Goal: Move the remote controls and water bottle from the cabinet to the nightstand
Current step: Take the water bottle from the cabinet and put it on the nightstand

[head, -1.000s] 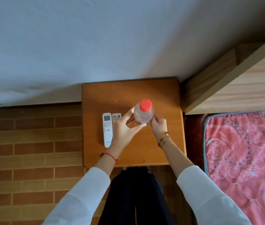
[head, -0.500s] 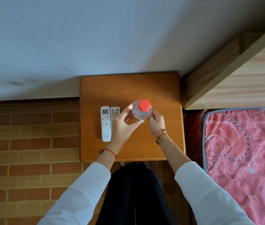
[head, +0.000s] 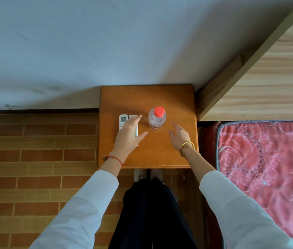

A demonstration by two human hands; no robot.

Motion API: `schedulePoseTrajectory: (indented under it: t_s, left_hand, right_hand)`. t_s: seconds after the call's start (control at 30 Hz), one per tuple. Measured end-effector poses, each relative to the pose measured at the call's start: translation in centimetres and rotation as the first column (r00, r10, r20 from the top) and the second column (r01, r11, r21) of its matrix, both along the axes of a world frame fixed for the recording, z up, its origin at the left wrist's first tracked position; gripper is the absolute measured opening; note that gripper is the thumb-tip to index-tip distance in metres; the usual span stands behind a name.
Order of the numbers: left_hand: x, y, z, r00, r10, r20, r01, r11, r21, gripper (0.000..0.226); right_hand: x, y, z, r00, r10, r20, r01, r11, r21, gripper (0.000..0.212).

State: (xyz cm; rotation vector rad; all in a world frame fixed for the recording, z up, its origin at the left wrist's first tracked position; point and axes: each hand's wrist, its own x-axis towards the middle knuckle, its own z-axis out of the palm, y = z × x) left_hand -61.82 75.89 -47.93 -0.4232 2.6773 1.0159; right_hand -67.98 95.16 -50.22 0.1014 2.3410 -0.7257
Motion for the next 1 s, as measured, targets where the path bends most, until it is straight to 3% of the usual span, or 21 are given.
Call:
schedulePoseTrajectory:
  t_s: [0.3, 0.57, 1.0]
  left_hand:
    - [4.2, -3.0, 12.5, 0.997, -0.019, -0.076, 0.005, 0.985, -0.171, 0.062]
    - [7.9, -4.5, 23.4, 0.962, -0.092, -0.256, 0.008, 0.950, -0.312, 0.051]
    - [14.4, -6.7, 29.8, 0.930, 0.013, -0.368, -0.141, 0.935, -0.324, 0.047]
  right_hand:
    - [2.2, 0.7, 13.2, 0.970, 0.108, -0.217, -0.109, 0.994, 0.007, 0.051]
    - [5.6, 1.4, 24.4, 0.901, 0.157, -0.404, -0.176, 0.984, -0.010, 0.051]
    - [10.2, 1.7, 32.1, 0.850, 0.160, -0.502, -0.208, 0.977, -0.040, 0.052]
